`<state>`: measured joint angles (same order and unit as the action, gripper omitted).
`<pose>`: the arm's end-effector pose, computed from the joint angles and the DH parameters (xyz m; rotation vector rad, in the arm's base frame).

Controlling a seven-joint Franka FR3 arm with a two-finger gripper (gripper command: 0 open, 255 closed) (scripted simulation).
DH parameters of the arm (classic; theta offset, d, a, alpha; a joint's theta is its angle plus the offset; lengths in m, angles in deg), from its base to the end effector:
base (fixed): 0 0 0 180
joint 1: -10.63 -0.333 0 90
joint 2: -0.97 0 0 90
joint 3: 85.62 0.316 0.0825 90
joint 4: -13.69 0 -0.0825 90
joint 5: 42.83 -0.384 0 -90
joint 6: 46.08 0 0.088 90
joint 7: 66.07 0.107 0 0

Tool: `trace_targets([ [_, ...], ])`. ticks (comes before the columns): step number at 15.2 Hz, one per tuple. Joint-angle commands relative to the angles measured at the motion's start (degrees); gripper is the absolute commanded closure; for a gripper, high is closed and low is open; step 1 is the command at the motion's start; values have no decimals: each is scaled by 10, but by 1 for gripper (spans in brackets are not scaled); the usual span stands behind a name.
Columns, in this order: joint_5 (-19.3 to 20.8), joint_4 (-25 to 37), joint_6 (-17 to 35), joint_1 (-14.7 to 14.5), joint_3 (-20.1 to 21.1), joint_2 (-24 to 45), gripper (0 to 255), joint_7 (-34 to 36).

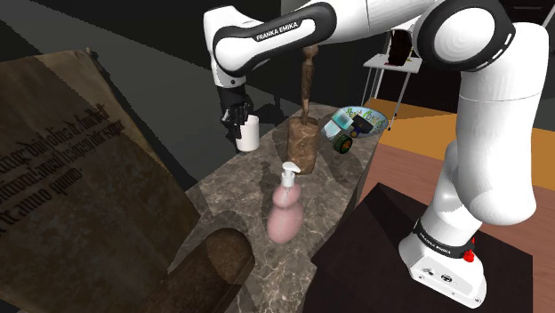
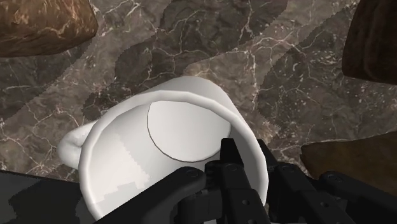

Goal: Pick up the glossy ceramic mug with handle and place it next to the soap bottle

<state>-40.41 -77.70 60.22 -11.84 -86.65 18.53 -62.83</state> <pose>0.6030 0.2345 0.4519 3.0444 0.5087 -0.0546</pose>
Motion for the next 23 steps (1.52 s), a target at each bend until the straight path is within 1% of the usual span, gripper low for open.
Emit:
trace_targets([
  [1, 0, -11, 15, 0, 0, 4, 255, 1],
  [11, 1, -60, 84, 0, 0, 24, 255, 3],
  [23, 2, -100, 162, 1, 0, 62, 255, 7],
])
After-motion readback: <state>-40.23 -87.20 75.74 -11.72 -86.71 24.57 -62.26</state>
